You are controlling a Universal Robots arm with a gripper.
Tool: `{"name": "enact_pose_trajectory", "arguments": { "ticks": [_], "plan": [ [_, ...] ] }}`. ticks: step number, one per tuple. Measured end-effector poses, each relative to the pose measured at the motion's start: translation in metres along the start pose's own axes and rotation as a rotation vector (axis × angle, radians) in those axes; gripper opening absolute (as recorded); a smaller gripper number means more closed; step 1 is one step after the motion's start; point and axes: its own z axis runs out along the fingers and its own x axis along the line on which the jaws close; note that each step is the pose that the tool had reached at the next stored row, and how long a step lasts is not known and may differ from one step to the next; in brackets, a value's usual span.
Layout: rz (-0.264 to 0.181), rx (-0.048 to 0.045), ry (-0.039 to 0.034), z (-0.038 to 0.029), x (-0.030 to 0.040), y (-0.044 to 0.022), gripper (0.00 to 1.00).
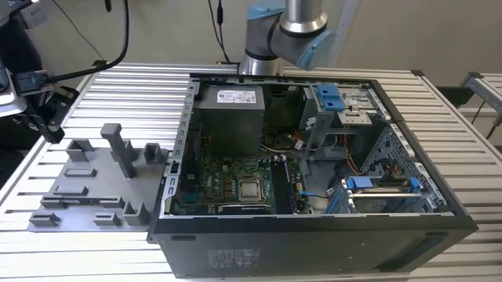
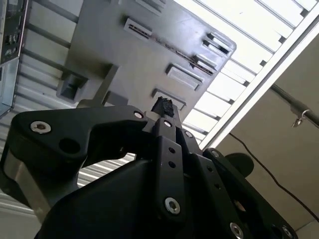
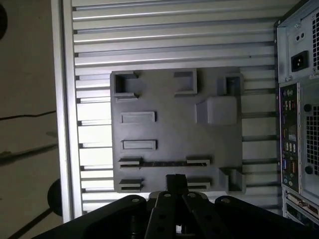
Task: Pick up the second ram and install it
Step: 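Reach for the second ram, then pick up the second ram and move it above second insertion slot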
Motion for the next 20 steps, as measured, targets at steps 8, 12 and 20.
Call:
{"name": "enact_pose_trajectory", "arguments": {
  "ticks": [8, 12, 20],
  "plan": [
    [0.0, 0.0001, 0.0, 0.0, 0.0, -0.0001, 0.11],
    [0.0, 0.0002, 0.004, 0.0001, 0.0, -0.0003, 0.11],
    [0.001, 0.002, 0.028, 0.0, 0.0, -0.0002, 0.11]
  ]
}}
